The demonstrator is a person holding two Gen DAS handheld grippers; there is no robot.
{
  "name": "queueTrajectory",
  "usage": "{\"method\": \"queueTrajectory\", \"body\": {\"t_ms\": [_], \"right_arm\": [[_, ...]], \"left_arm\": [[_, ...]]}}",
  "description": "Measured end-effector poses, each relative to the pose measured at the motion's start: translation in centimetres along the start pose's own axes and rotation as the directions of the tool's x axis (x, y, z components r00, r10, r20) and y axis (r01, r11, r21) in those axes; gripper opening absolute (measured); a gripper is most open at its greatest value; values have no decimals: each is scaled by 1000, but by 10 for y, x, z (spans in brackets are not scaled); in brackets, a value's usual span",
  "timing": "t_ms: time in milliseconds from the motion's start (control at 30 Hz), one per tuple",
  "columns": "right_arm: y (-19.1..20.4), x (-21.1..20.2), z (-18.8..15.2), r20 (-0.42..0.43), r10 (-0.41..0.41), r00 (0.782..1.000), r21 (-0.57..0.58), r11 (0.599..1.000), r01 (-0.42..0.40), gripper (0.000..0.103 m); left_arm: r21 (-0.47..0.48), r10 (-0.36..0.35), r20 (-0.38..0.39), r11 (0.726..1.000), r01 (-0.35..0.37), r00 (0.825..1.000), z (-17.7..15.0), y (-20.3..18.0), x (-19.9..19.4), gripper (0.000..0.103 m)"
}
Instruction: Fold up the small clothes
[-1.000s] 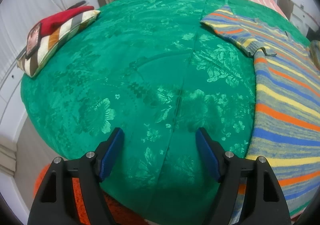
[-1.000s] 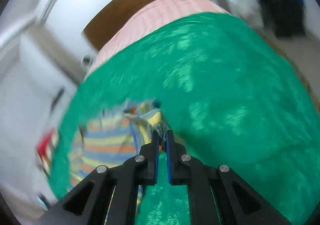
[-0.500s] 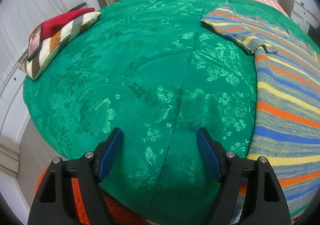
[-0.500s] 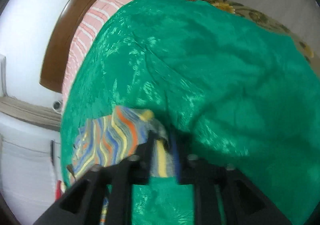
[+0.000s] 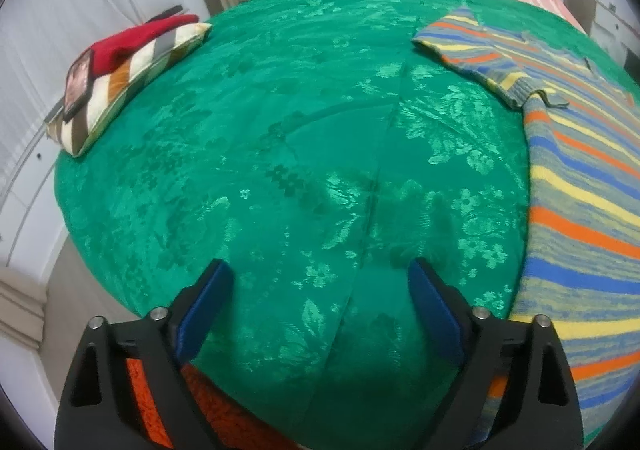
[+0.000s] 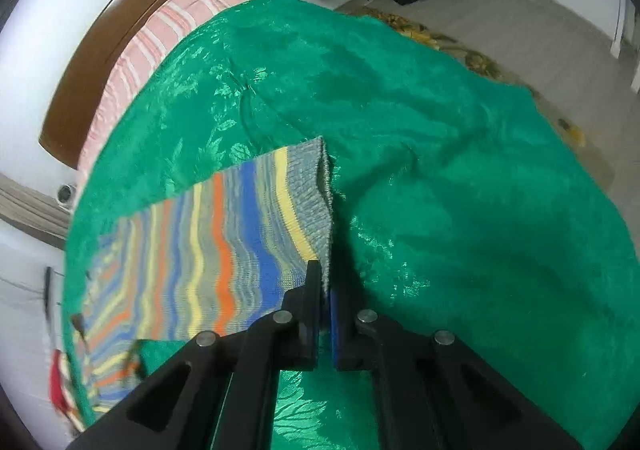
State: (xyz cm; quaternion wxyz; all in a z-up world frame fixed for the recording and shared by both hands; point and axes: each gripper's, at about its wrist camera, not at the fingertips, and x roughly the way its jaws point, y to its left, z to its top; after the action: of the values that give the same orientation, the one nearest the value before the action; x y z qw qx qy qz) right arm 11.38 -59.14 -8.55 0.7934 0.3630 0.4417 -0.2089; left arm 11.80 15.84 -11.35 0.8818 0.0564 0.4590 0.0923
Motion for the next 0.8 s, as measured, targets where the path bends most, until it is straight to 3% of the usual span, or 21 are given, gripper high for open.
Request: {"method": "queueTrajectory", "body": {"t_ms": [167, 233, 300, 333, 400, 567, 733, 800], "right_arm": [[12, 0, -5, 41, -43, 998, -72, 996, 46, 4], [14, -4, -12, 61, -46, 997, -111, 992, 53, 22], [15, -16, -21, 88, -67, 994, -140, 987, 79, 34], [16, -27, -27, 112, -82, 990, -149, 984, 98, 48], [15, -48, -42, 178, -127, 976, -149, 977, 155, 63], [28, -92, -100, 291, -128, 948, -235, 951, 200, 64], [51, -112, -186, 329, -19, 944, -338, 931, 137, 70], [55, -113, -212, 346, 13, 938, -350, 930, 116, 70]], "left_arm": [[-25, 5, -8, 1000, -5, 1000, 0, 6, 3, 102], [-33, 2, -8, 999, -2, 1000, -1, 7, 4, 102], [-30, 6, -3, 1000, -6, 1000, -1, 6, 3, 102], [-25, 9, 2, 1000, -9, 1000, -2, 6, 3, 102], [-13, 17, 12, 1000, -17, 1000, -3, 4, 3, 103], [16, 30, 33, 999, -30, 999, -6, 1, 1, 103], [77, 61, 34, 995, -64, 998, -5, -4, -5, 102], [68, 23, 59, 997, -27, 998, -2, 1, -20, 100]]}}
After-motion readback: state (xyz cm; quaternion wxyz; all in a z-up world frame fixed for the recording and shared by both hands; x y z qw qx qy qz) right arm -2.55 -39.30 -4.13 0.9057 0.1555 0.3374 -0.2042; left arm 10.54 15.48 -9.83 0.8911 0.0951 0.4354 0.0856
